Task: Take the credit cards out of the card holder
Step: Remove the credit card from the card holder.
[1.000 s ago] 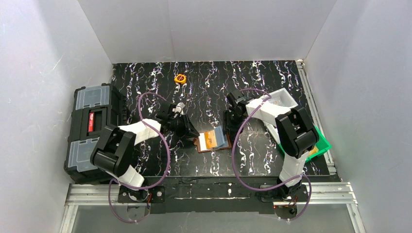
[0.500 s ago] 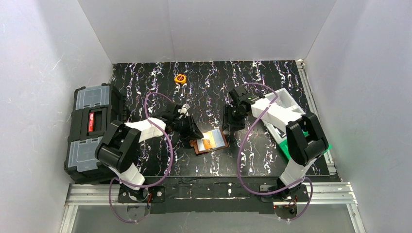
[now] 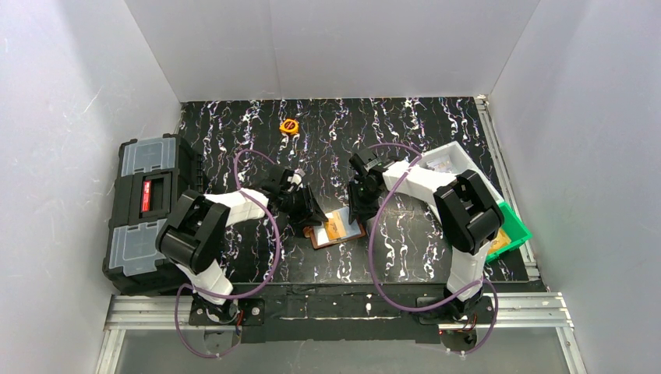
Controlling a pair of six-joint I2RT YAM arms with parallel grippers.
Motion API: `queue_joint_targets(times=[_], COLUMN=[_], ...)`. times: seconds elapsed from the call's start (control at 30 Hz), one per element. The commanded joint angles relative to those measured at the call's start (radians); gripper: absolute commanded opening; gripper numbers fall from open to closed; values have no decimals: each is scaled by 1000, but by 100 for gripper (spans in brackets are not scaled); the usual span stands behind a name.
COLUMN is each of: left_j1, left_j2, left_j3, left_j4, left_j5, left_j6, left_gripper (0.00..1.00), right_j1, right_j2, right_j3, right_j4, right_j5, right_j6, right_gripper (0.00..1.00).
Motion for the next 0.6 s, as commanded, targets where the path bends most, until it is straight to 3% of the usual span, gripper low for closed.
queue_joint_targets(times=[0.0, 0.37, 0.57], left_j1=[-8, -23, -23], left_j2=[32, 82, 66], left_j3=[15, -9, -14], left_j4=[0, 120, 97], left_j5=[0, 41, 31], left_j6=[1, -66, -69], left_gripper=[32, 31, 6], right_j1=[0, 0, 0], right_j2=[34, 47, 52], right_j3=[19, -22, -28], right_j4=[4, 20, 21], right_j5=[20, 19, 22], right_j6=[-14, -10, -8], right_gripper=[36, 27, 26])
